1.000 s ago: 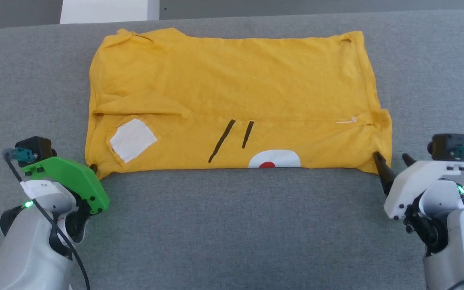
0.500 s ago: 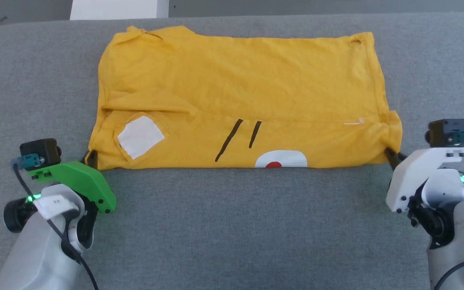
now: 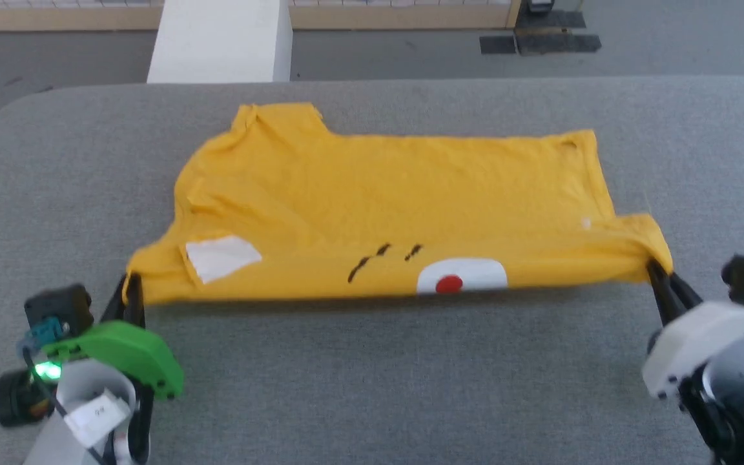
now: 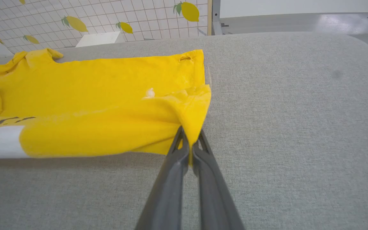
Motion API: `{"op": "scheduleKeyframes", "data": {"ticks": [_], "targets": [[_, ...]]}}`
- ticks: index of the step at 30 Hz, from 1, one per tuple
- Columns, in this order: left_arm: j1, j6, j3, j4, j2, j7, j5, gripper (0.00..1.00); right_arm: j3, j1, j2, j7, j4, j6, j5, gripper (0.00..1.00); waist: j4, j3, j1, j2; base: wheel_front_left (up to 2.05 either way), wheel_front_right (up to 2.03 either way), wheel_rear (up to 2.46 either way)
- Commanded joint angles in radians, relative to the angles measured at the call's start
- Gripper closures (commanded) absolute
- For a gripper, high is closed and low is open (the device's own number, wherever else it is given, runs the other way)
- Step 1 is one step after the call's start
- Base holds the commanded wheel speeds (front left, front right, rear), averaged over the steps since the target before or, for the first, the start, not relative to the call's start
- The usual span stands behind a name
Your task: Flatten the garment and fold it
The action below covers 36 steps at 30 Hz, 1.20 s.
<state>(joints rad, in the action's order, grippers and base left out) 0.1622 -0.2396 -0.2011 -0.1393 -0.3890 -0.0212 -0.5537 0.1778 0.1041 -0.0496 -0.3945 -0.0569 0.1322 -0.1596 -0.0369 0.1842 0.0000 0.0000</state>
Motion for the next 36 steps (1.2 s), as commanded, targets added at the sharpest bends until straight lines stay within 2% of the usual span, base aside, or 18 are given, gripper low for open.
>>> {"op": "scheduleKeyframes", "data": {"ticks": [1, 5, 11, 16, 21, 22, 23, 24, 26, 33, 36], "targets": [[-0.046, -0.02, 0.007, 0.021, -0.016, -0.019, 0.002, 1.0, 0.013, -0.042, -0.001, -0.02, -0.023, -0.002, -0.006, 1.0, 0.011, -0.023, 0.0, 0.0, 0.0, 0.0, 0.0], [-0.157, -0.054, 0.0, 0.101, -0.035, -0.099, -0.013, 1.0, 0.038, -0.151, -0.001, -0.111, -0.078, -0.002, -0.014, 1.0, 0.013, -0.031, 0.0, 0.0, 0.0, 0.0, 0.0], [-0.278, -0.062, -0.02, 0.148, -0.048, -0.218, -0.068, 1.0, 0.071, -0.269, -0.001, -0.218, -0.085, -0.002, -0.057, 1.0, 0.015, -0.029, 0.0, 0.0, 0.0, 0.0, 0.0], [-0.313, -0.047, -0.053, 0.11, -0.036, -0.304, -0.116, 1.0, 0.059, -0.291, -0.001, -0.213, 0.003, -0.002, -0.073, 1.0, 0.012, -0.022, 0.0, 0.0, 0.0, 0.0, 0.0], [-0.288, -0.011, -0.07, 0.046, -0.016, -0.298, -0.136, 1.0, 0.033, -0.265, -0.001, -0.146, 0.114, -0.002, -0.076, 1.0, 0.012, -0.019, 0.0, 0.0, 0.0, 0.0, 0.0], [-0.282, -0.009, -0.07, 0.034, -0.01, -0.291, -0.137, 0.53, 0.027, -0.26, -0.001, -0.134, 0.131, -0.002, -0.076, 1.0, 0.011, -0.019, 0.0, 0.0, 0.0, 0.0, 0.0], [-0.277, -0.006, -0.071, 0.024, -0.007, -0.288, -0.138, 0.02, 0.023, -0.255, -0.001, -0.121, 0.139, -0.002, -0.079, 1.0, 0.011, -0.019, 0.0, 0.0, 0.0, 0.0, 0.0], [-0.272, -0.002, -0.074, 0.013, -0.005, -0.288, -0.139, 0.0, 0.015, -0.25, -0.001, -0.099, 0.141, -0.002, -0.077, 0.62, 0.012, -0.019, 0.0, 0.0, 0.0, 0.0, 0.0], [-0.259, 0.004, -0.075, 0.008, -0.008, -0.282, -0.136, 0.0, 0.006, -0.248, -0.001, -0.06, 0.133, -0.002, -0.079, 0.0, 0.013, -0.021, 0.0, 0.0, 0.0, 0.0, 0.0], [-0.196, 0.038, -0.059, 0.074, -0.049, -0.211, -0.098, 0.0, 0.017, -0.238, -0.001, 0.117, 0.056, -0.002, -0.07, 0.0, 0.006, -0.017, 0.0, 0.0, 0.0, 0.0, 0.0], [-0.125, 0.065, -0.057, 0.114, -0.097, -0.14, -0.029, 0.0, 0.004, -0.215, -0.001, 0.218, 0.014, -0.002, -0.072, 0.0, -0.005, 0.002, 0.0, 0.0, 0.0, 0.0, 0.0]]}}
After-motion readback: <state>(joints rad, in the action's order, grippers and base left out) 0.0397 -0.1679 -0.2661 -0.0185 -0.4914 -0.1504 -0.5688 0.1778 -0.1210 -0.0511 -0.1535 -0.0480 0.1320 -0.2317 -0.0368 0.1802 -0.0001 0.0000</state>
